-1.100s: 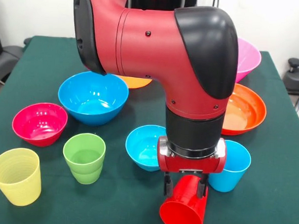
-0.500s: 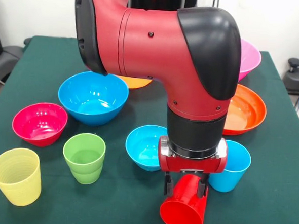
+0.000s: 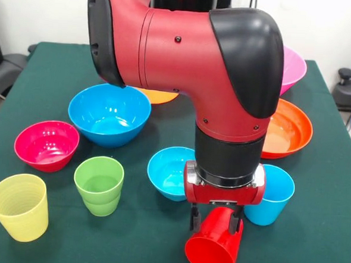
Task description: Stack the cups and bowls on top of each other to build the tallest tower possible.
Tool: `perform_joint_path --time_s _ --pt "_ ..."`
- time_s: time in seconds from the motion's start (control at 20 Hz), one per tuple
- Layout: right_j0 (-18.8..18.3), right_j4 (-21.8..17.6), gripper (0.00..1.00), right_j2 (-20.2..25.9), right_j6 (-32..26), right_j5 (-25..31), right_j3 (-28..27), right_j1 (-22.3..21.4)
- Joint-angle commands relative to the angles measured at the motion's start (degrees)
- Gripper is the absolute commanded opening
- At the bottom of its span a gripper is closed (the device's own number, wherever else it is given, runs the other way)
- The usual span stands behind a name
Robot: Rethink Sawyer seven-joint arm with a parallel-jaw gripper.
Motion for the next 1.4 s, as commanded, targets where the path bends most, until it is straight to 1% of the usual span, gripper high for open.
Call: perform_joint_path --time_s 0.05,0.1,0.25,0.4,0.65,0.8,0.9,1.0,1.05,1.1,1.15,1.3,1.4 --pt "1.46 -2.27 1.00 0.66 3.06 5.86 -2.94 -0.21" --pt "1.41 -2.22 1.00 0.50 2.90 6.39 -3.15 -0.46" --pt "1.46 -2.02 1.00 0.09 2.14 10.49 -6.52 0.29" --pt "1.65 -1.96 1.00 -0.45 2.61 11.90 -8.42 1.03" --pt "1.88 -1.56 1.00 -0.86 2.63 18.52 -14.74 2.83" --pt "1.90 -1.05 1.00 -0.53 2.70 20.03 -16.67 3.74" --pt "1.82 -0.82 1.00 0.38 1.88 18.09 -16.85 4.38" --pt "1.55 -0.70 1.00 1.20 1.09 14.13 -14.74 4.32" --pt "1.31 -0.66 1.00 1.78 0.72 10.69 -12.35 3.91" --pt "1.20 -0.66 1.00 2.05 0.50 8.91 -11.26 3.75" --pt "0.94 -0.78 1.00 2.48 0.12 5.45 -9.00 3.27" --pt "0.58 -1.23 1.00 3.00 -1.55 2.02 -8.01 3.59" --pt "0.23 -1.86 1.00 3.32 -3.68 -0.62 -6.89 3.60"
